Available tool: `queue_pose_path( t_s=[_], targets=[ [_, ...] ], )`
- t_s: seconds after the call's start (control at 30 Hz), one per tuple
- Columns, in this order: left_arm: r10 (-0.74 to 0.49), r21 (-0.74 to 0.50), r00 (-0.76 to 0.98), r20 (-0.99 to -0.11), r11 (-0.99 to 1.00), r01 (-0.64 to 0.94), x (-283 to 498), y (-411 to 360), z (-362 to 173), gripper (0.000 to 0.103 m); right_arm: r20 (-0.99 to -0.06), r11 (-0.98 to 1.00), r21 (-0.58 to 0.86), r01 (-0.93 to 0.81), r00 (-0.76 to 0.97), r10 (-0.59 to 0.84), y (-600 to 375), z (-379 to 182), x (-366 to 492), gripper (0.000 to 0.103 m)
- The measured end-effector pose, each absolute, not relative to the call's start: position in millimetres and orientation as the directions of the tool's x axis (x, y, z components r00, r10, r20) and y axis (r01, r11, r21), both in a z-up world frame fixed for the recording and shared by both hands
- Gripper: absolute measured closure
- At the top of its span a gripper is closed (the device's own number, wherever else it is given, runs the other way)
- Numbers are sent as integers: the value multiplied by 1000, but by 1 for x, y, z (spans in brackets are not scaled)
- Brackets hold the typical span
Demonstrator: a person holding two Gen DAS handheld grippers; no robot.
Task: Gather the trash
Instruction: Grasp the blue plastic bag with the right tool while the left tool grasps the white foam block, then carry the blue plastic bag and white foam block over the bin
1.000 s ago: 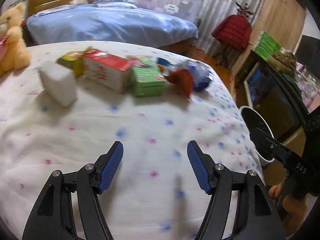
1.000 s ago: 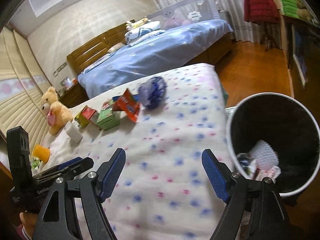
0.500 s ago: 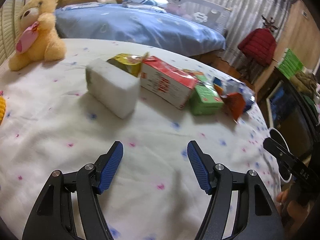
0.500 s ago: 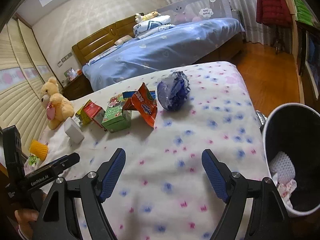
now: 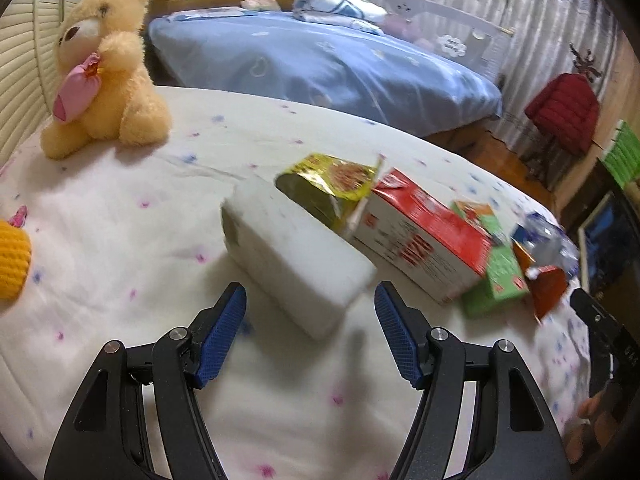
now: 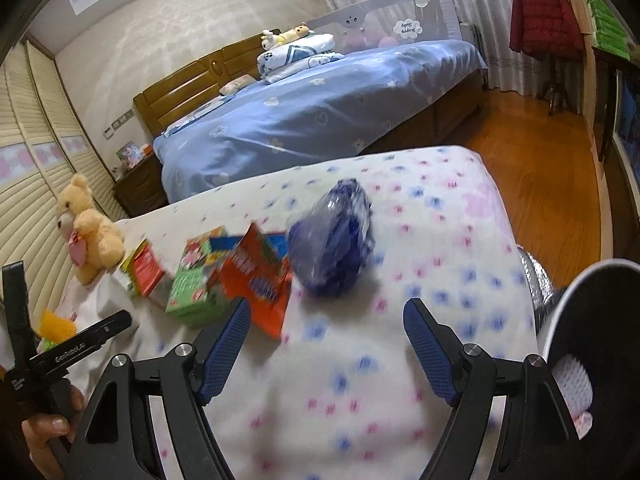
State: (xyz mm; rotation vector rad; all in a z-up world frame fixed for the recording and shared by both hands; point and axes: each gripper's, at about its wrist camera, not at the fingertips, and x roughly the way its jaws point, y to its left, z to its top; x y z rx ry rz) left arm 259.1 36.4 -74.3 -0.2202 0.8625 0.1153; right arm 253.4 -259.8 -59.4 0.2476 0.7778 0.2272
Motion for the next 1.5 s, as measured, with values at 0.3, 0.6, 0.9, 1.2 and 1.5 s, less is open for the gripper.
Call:
queue_pose_path(
  t_s=[0.3,0.6,0.9,1.2,1.5],
  targets=[
    [-3,-146,645,-765,975,-169,271,36,-82,50,-690,947,305,-96,663,290,-259,-70,288,61],
    [-49,-168,674,-737,979,-113,246,31,-76,66,-662,942,324,-91,690,294,-269,-66,266,74],
    [-158,-216,689,-707,976,3,202,11,-65,67,-630,934,341,-104,713,310,-276,-56,214,76],
    [-283,-232,663,-693,958,167,179,-36,-57,67,-615,922,369,-114,714,334,-282,-53,177,76],
    [-375,-238,626,-683,925,295,170,-80,-51,67,-605,921,377,-93,729,321,-300,-48,149,76]
  ],
)
